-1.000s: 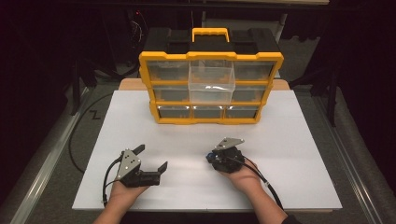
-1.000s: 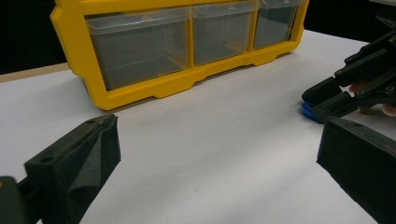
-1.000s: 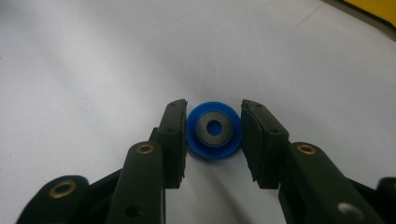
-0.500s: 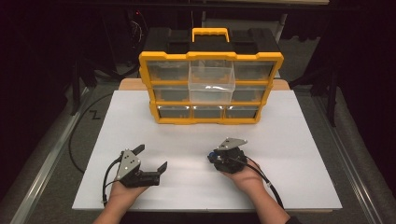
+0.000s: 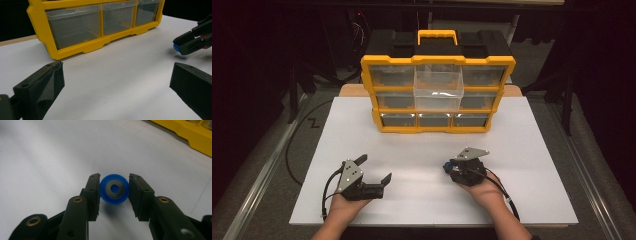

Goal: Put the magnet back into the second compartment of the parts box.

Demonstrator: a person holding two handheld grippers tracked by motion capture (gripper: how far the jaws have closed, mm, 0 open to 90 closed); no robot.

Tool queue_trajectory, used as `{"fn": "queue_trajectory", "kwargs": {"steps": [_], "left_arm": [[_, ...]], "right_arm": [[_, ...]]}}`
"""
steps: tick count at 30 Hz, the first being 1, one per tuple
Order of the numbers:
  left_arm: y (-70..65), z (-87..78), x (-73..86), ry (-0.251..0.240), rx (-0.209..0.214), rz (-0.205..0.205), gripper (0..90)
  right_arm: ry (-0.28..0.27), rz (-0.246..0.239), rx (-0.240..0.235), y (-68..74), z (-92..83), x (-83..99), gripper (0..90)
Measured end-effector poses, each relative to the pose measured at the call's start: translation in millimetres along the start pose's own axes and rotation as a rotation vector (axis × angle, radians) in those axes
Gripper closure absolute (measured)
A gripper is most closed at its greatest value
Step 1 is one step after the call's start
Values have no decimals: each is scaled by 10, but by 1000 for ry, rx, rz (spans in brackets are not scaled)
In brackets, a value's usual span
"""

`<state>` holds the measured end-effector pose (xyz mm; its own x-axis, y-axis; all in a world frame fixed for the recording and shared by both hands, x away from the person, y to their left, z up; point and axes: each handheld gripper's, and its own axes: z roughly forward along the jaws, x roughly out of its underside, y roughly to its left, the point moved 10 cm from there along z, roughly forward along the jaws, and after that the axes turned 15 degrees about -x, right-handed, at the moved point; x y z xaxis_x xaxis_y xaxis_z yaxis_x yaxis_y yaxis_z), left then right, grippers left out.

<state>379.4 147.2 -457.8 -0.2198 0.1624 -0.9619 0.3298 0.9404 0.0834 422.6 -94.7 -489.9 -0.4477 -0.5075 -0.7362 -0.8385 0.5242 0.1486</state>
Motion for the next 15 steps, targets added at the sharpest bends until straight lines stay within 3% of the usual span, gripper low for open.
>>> {"fn": "queue_trajectory", "kwargs": {"steps": [15], "left_arm": [[6, 5, 2, -1, -4, 11, 1]], "right_arm": [[-11, 0, 30, -104, -230, 80, 645]]}}
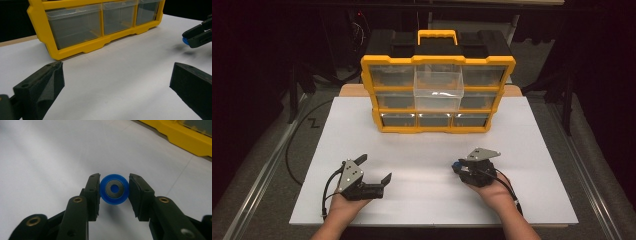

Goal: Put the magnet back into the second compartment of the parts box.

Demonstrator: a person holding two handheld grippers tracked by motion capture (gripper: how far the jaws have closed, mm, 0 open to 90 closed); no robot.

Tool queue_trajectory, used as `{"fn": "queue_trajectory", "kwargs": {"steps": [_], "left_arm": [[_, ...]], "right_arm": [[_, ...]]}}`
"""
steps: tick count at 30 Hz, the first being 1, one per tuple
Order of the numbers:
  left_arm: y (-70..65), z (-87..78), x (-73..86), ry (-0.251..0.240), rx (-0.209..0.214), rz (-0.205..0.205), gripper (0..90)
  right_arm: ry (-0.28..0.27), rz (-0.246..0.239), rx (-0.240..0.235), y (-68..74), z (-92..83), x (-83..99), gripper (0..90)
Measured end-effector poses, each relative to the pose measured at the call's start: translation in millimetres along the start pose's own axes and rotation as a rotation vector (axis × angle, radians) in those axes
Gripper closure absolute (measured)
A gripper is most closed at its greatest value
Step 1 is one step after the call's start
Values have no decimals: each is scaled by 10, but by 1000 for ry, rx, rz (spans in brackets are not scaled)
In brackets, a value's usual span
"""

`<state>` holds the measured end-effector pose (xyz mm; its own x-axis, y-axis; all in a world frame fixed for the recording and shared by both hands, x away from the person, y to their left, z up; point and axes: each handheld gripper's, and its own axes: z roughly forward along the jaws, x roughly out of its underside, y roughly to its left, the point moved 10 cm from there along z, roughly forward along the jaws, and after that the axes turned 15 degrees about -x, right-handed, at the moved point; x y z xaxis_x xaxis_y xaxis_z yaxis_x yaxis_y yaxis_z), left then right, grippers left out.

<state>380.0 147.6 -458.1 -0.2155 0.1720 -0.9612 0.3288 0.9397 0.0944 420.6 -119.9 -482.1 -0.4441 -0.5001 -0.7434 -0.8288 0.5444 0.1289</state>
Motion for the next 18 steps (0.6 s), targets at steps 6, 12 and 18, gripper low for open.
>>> {"fn": "queue_trajectory", "kwargs": {"steps": [6, 12, 18], "left_arm": [[45, 23, 5, 5, -10, -9, 1], [23, 29, -16, -4, -1, -10, 1], [11, 46, 22, 10, 8, -1, 1]], "right_arm": [[4, 19, 14, -62, -73, 53, 645], [43, 24, 35, -142, -127, 166, 646], [80, 50, 49, -199, -211, 253, 645]]}}
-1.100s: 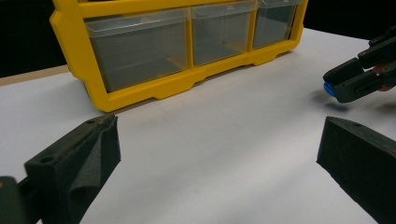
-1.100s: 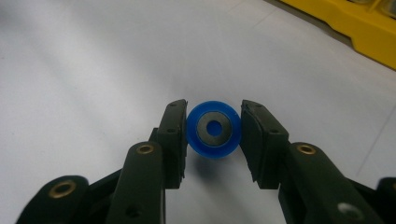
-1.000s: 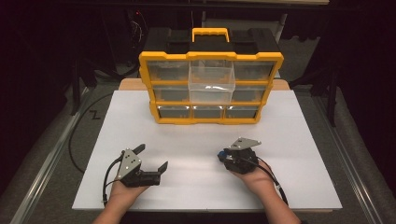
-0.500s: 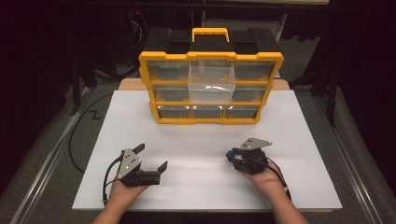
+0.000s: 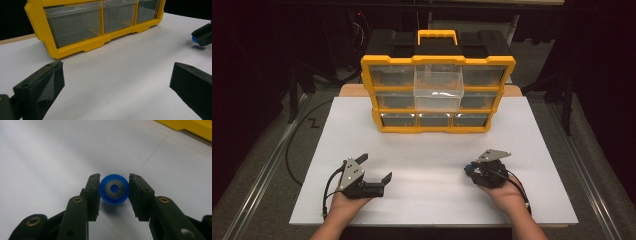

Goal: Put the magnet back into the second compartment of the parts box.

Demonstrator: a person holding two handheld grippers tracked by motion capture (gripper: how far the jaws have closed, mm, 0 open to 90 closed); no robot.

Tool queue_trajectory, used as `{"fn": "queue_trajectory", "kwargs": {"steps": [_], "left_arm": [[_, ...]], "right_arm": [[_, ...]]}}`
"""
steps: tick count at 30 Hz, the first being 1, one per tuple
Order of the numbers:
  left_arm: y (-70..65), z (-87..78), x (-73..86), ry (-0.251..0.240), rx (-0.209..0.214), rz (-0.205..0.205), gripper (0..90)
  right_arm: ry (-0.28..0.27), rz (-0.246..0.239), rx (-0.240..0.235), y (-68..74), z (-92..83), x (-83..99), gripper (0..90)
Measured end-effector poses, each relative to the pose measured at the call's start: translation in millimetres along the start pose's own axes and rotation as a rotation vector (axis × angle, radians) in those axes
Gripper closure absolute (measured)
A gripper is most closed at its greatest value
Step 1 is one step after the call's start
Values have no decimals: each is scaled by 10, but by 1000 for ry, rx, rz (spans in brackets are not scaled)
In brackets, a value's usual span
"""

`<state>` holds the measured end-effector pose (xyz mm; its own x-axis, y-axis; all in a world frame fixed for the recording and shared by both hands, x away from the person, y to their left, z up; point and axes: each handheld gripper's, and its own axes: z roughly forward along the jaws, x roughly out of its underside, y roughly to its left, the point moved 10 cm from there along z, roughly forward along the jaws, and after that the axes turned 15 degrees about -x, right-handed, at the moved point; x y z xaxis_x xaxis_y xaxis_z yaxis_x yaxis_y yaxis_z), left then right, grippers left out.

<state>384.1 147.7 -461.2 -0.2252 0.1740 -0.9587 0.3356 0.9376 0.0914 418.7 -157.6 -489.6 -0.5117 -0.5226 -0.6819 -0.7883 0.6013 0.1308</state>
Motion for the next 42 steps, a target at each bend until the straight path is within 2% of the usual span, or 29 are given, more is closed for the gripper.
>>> {"fn": "queue_trajectory", "kwargs": {"steps": [3, 5, 6, 11, 20, 25, 30, 32, 42], "left_arm": [[17, -22, -29, -14, 8, -23, 1], [21, -37, -50, -25, 9, -32, 1], [20, -37, -52, -26, 11, -35, 1], [37, -14, -30, -15, 5, -43, 1], [17, -15, -17, -9, 6, -27, 1], [18, -25, -24, -15, 1, -23, 1], [8, -42, -18, -17, 1, -13, 1], [-3, -47, -20, -17, 6, -10, 0], [2, -58, 1, -12, 5, -8, 0]], "right_arm": [[35, 0, 4, -13, -39, 31, 645], [69, -16, 26, -29, -71, 49, 644], [82, 0, 21, -24, -86, 55, 645], [126, 0, 1, 6, -134, 27, 645], [210, -17, -38, 66, -174, -8, 645], [257, -2, -55, 62, -151, 3, 645], [288, -15, -64, 75, -142, -24, 646], [320, -20, -69, 82, -128, -14, 646], [413, -48, -97, 116, -95, -71, 646]]}}
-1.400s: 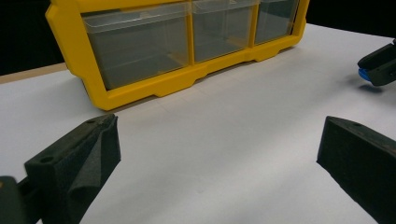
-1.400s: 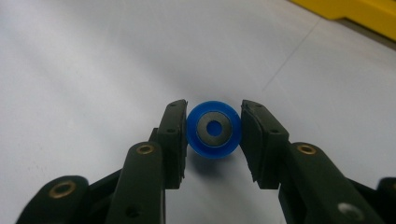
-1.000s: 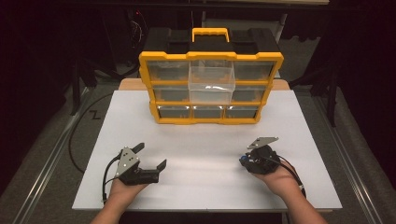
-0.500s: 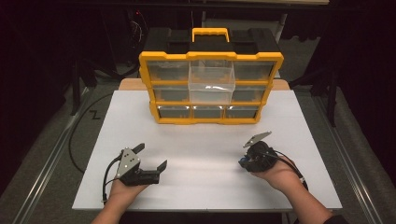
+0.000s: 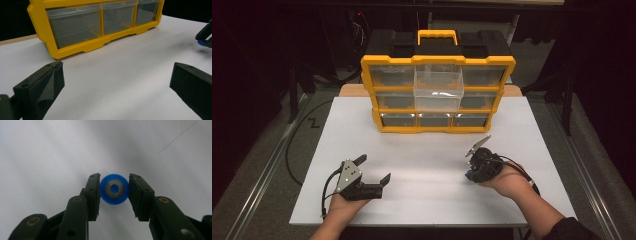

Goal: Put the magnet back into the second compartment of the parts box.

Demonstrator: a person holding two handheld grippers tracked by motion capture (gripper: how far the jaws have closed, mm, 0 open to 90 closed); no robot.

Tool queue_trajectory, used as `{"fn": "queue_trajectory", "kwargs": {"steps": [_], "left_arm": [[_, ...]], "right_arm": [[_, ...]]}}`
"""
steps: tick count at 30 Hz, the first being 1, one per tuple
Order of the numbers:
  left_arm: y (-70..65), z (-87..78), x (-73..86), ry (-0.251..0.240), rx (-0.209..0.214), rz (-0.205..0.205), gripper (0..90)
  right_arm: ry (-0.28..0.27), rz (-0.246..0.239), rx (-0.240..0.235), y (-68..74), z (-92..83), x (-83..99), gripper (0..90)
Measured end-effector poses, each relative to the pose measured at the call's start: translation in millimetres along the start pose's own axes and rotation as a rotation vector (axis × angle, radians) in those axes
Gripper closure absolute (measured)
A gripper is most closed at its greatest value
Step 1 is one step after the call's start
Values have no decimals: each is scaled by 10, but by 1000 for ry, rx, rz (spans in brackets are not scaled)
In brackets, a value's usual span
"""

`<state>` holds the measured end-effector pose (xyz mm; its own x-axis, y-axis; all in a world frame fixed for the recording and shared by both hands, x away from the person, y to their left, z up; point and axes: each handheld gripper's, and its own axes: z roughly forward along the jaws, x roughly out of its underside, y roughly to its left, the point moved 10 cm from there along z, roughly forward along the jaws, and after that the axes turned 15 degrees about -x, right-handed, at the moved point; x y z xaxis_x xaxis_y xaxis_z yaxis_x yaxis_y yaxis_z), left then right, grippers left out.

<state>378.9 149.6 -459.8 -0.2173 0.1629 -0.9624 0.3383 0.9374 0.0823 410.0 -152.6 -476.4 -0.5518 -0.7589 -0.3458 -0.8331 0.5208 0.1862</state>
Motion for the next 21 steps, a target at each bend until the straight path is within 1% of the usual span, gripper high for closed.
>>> {"fn": "queue_trajectory", "kwargs": {"steps": [3, 4, 11, 15, 18, 21], "left_arm": [[-13, -8, 0, -1, 2, 4, 1], [-13, -7, 0, -1, 2, 5, 1], [-27, -9, 1, -5, 1, 16, 1], [-28, -5, -2, -6, -1, 21, 1], [-20, -8, -6, -9, -5, 17, 0], [-30, -17, 0, -9, -1, 18, 1]], "right_arm": [[29, -10, -2, 5, -7, -1, 646], [37, -6, 0, 8, -9, -3, 646], [72, -14, 0, 3, -21, -40, 646], [110, -20, -6, 18, -44, -32, 646], [120, -31, -12, 42, -70, -40, 646], [131, -28, -17, 50, -78, -44, 646]]}}
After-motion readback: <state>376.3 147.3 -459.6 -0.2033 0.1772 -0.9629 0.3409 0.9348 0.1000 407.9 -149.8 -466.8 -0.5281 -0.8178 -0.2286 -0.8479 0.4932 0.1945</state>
